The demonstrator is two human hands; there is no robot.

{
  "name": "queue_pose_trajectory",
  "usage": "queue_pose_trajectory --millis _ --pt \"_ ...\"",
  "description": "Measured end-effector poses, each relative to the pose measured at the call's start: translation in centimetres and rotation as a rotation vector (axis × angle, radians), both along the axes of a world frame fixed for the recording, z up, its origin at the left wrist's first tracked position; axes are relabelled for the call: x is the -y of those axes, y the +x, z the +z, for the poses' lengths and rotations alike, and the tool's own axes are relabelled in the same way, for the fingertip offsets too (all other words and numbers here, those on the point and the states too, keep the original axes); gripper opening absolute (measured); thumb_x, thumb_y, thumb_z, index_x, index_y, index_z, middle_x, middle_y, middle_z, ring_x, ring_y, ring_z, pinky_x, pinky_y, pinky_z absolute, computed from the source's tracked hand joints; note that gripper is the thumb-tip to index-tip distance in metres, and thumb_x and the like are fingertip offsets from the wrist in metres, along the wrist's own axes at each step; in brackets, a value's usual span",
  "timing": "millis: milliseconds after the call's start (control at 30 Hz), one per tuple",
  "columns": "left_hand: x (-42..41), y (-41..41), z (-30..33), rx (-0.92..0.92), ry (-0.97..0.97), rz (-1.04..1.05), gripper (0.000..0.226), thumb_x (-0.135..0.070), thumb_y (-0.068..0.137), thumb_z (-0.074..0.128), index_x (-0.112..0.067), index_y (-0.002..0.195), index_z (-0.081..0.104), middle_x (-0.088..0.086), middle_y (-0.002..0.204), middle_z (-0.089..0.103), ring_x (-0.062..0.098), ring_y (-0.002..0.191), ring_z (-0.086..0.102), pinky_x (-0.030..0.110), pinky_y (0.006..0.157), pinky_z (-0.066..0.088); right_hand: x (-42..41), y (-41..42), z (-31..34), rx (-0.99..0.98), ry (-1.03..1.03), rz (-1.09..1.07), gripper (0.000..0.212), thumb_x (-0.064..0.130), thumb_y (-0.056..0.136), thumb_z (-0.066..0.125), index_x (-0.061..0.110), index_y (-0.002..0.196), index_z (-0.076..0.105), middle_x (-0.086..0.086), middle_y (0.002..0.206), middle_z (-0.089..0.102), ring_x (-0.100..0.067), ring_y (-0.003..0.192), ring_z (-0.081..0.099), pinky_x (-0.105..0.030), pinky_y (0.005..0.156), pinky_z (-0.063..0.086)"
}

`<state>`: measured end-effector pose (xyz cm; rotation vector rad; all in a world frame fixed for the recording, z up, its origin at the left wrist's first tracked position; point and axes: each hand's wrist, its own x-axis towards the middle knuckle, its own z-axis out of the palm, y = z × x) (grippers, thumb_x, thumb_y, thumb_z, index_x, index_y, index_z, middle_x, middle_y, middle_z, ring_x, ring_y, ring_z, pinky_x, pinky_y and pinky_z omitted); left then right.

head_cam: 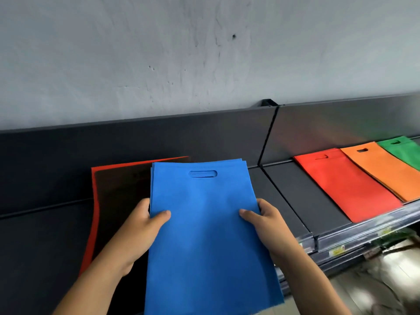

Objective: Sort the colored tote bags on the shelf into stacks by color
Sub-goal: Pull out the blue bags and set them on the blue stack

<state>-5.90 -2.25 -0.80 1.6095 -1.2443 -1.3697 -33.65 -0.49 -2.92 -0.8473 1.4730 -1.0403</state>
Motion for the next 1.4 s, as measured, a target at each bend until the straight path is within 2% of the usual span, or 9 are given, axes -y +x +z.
queue_pose_trajectory --millis 233,533,667,733,833,967,1200,1300,1400 --pt "2.0 -8.9 0.2 0.034 -0.037 -0.034 0.044 -0.025 0.104 0.058 -0.030 0.146 0.045 -0.017 0.098 0.078 0.003 0.087 0.076 0.031 0.075 0.055 4.0 -9.5 -0.7 -0.016 0.002 0.006 0.016 0.016 0.104 0.065 0.011 0.120 0.066 -0.004 0.107 0.082 -0.030 0.095 0.081 -0.056 0.090 0.064" --pt "5.7 -22.8 -1.2 0.079 0.022 -0.078 0.026 -0.026 0.105 0.055 -0.034 0.129 0.060 -0.009 0.096 0.079 0.004 0.086 0.074 0.024 0.075 0.050 9.8 -23.6 -3.2 -0.116 0.029 0.054 0.014 0.013 0.100 0.070 0.011 0.115 0.069 -0.003 0.099 0.083 -0.027 0.087 0.082 -0.045 0.079 0.066" --pt "7.3 -26.9 -2.8 0.119 0.097 0.021 0.064 -0.032 0.104 0.058 -0.019 0.161 0.032 0.000 0.148 0.056 0.015 0.120 0.057 0.040 0.108 0.046 12.4 -27.6 -5.1 -0.188 0.035 0.098 0.022 0.014 0.096 0.074 0.008 0.117 0.073 -0.004 0.102 0.083 -0.027 0.089 0.081 -0.048 0.085 0.066" --pt "7.8 -28.6 -3.7 0.124 0.139 0.045 0.057 -0.031 0.104 0.057 -0.020 0.157 0.039 -0.001 0.149 0.054 0.019 0.131 0.055 0.046 0.116 0.041 13.5 -29.1 -6.1 -0.252 0.021 0.110 0.035 0.022 0.094 0.075 0.007 0.125 0.069 0.000 0.106 0.080 -0.019 0.088 0.079 -0.033 0.081 0.066" --pt "7.9 -30.3 -4.4 0.123 0.156 0.028 0.015 -0.018 0.106 0.054 -0.027 0.112 0.065 -0.019 0.107 0.068 0.006 0.102 0.063 0.041 0.109 0.047 14.3 -30.6 -6.7 -0.414 -0.015 0.140 0.015 0.017 0.102 0.067 0.022 0.115 0.060 0.015 0.096 0.065 0.009 0.078 0.058 -0.003 0.058 0.046" --pt "8.0 -31.4 -5.1 0.192 0.142 0.004 0.056 -0.032 0.103 0.057 -0.018 0.156 0.044 -0.005 0.158 0.047 0.014 0.142 0.048 0.045 0.120 0.040 15.0 -32.1 -8.0 -0.512 -0.042 0.155 0.006 0.019 0.102 0.064 0.019 0.108 0.064 0.013 0.099 0.067 -0.008 0.084 0.063 -0.022 0.066 0.047" --pt "8.4 -33.3 -5.9 0.205 0.134 -0.053 0.061 -0.036 0.102 0.058 -0.023 0.158 0.040 -0.008 0.161 0.042 0.011 0.145 0.043 0.044 0.122 0.036 15.1 -33.9 -8.5 -0.720 -0.041 0.118 0.037 0.020 0.096 0.063 0.032 0.076 0.034 0.007 0.080 0.040 -0.022 0.080 0.039 -0.028 0.058 0.026" --pt "8.7 -34.5 -6.3 0.215 0.131 -0.093 0.060 -0.037 0.102 0.057 -0.026 0.158 0.039 -0.009 0.161 0.041 0.015 0.145 0.044 0.043 0.122 0.035 14.9 -35.0 -8.5 -0.713 -0.020 0.139 0.010 0.023 0.097 0.063 0.022 0.106 0.060 -0.001 0.104 0.061 -0.028 0.099 0.057 -0.036 0.078 0.050" --pt "9.0 -35.7 -6.5 0.215 0.128 -0.125 0.060 -0.037 0.103 0.056 -0.026 0.159 0.037 -0.009 0.162 0.040 0.019 0.145 0.045 0.042 0.122 0.035 14.7 -36.1 -8.4 -0.759 -0.018 0.151 0.045 0.024 0.098 0.065 0.008 0.138 0.056 -0.011 0.133 0.060 -0.035 0.124 0.056 -0.047 0.105 0.049"
